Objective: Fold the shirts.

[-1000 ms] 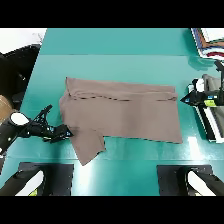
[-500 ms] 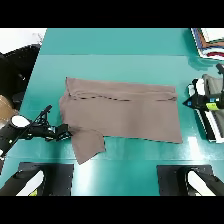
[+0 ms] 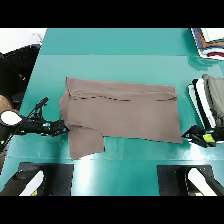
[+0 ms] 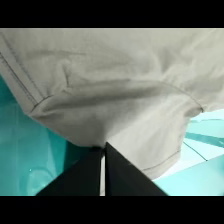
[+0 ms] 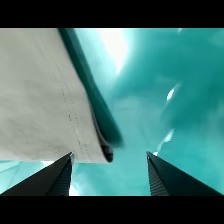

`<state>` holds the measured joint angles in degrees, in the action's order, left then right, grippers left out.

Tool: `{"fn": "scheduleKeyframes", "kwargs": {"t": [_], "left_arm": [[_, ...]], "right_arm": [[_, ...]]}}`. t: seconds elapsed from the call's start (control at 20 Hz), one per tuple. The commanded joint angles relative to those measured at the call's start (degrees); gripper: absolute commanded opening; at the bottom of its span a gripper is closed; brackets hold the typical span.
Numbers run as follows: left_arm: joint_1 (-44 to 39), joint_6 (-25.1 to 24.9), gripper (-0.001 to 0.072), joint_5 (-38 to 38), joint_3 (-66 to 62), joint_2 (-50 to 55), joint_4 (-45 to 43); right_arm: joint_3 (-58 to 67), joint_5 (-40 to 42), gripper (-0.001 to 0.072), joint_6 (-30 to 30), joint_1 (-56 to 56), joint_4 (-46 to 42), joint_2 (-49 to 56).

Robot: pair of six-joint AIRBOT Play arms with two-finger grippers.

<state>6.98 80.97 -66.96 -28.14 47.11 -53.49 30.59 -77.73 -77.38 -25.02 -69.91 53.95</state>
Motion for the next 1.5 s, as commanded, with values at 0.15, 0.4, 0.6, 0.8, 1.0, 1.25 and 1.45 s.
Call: {"fn": "scheduleKeyframes", "kwargs": {"t": [0.15,0.4,0.6,0.8,1.0,1.25,1.45], "left_arm": [[0.1,0.0,0.0024,-0.1,-0.3,-0.3,-0.3],[0.1,-0.4,0.0021,-4.9,-0.5,-0.3,-2.8],[0.1,-0.1,0.002,-12.6,-2.7,-1.5,-10.1],[0.1,4.1,0.002,-18.6,-4.2,-11.7,-10.2],[-0.3,7.3,0.0021,-18.7,-10.6,-13.2,-6.1],[-8.4,4.9,0.0021,1.1,-17.7,-1.2,-7.6],[-9.1,2.8,0.0024,11.3,-27.2,17.3,-10.8]], "right_arm": [[-4.1,5.7,0.0462,0.3,6.0,3.5,0.0],[-3.4,2.7,0.0069,1.4,10.8,4.2,0.0],[2.6,-6.2,0.0014,1.9,13.6,-1.3,-1.2],[7.2,-12.9,0.0014,1.3,14.5,-8.7,-9.7],[13.9,-13.2,0.0013,-0.4,15.0,-9.1,-13.8],[23.6,-2.6,0.0013,-1.1,22.3,-9.2,1.3],[34.5,3.1,0.0013,-2.8,23.8,-9.0,17.1]]}}
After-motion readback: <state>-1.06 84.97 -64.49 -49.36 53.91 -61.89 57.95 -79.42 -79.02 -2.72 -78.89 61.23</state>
